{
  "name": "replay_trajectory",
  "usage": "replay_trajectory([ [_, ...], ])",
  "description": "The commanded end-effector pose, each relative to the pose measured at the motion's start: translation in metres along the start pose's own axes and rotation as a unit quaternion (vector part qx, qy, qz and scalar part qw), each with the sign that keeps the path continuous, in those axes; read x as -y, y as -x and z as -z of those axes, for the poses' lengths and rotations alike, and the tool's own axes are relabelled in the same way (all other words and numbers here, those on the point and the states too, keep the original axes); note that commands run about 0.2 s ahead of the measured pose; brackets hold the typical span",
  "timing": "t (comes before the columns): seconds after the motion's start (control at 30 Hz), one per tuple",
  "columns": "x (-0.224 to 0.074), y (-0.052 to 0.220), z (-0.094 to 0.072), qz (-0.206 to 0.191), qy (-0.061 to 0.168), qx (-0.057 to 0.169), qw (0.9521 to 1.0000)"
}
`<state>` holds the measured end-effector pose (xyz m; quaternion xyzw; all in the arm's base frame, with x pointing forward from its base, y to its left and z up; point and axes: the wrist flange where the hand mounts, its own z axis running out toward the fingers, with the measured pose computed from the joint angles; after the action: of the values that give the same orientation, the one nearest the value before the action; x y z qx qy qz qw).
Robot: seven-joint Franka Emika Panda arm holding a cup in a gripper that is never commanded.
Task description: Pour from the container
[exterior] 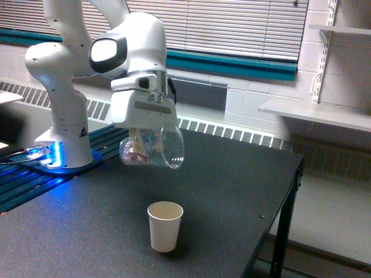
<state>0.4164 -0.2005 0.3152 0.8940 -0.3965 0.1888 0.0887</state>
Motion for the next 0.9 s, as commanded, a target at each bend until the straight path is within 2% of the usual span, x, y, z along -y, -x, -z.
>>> replay_trajectory([
  [0.03,-0.010,0.017,-0.011,-0.022,0.011,0.013,0.9996],
  [0.23,-0.015,0.027,-0.019,-0.018,0.025,0.022,0.9993],
  [0.6,-0.015,0.025,-0.025,-0.008,0.053,0.019,0.9984],
  [0.9,-0.014,0.030,-0.036,-0.001,0.078,0.028,0.9965],
])
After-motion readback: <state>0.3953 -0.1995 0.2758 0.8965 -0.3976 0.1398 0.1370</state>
